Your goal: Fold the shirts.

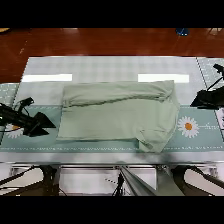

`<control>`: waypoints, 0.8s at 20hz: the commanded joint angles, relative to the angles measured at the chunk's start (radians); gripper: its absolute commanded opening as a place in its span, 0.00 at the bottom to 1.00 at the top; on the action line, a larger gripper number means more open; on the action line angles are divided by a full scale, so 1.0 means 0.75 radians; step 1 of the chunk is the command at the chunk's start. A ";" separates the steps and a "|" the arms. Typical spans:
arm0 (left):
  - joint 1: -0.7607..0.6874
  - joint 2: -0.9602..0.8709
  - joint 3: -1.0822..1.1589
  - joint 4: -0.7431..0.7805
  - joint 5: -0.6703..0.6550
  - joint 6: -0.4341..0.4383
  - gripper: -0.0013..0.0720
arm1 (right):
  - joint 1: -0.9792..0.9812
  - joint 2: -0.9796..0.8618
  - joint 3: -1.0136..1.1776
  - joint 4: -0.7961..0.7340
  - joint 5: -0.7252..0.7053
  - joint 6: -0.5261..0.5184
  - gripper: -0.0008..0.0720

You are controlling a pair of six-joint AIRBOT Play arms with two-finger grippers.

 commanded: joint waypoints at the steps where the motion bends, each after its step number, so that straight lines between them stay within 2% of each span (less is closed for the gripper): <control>1: 0.003 0.007 -0.154 -0.011 0.112 0.015 0.83 | -0.026 0.050 -0.091 0.100 -0.108 -0.047 0.62; 5: -0.078 0.006 -0.193 -0.026 0.214 0.013 0.83 | -0.026 0.050 -0.092 0.131 -0.118 -0.053 0.62; 8: -0.170 -0.002 -0.223 -0.187 0.332 0.010 0.82 | -0.026 0.061 -0.092 0.131 -0.113 -0.052 0.62; 9: -0.211 -0.011 -0.223 -0.242 0.373 0.010 0.78 | -0.026 0.072 -0.092 0.132 -0.112 -0.052 0.62; 11: -0.271 -0.023 -0.220 -0.267 0.400 0.011 0.19 | -0.026 0.100 -0.092 0.129 -0.112 -0.053 0.62; 12: -0.277 -0.023 -0.219 -0.267 0.393 0.036 0.06 | -0.031 0.115 -0.093 0.109 -0.113 -0.053 0.62; 16: -0.277 -0.021 -0.216 -0.242 0.306 0.069 0.05 | -0.064 0.166 -0.204 -0.009 -0.093 -0.038 0.62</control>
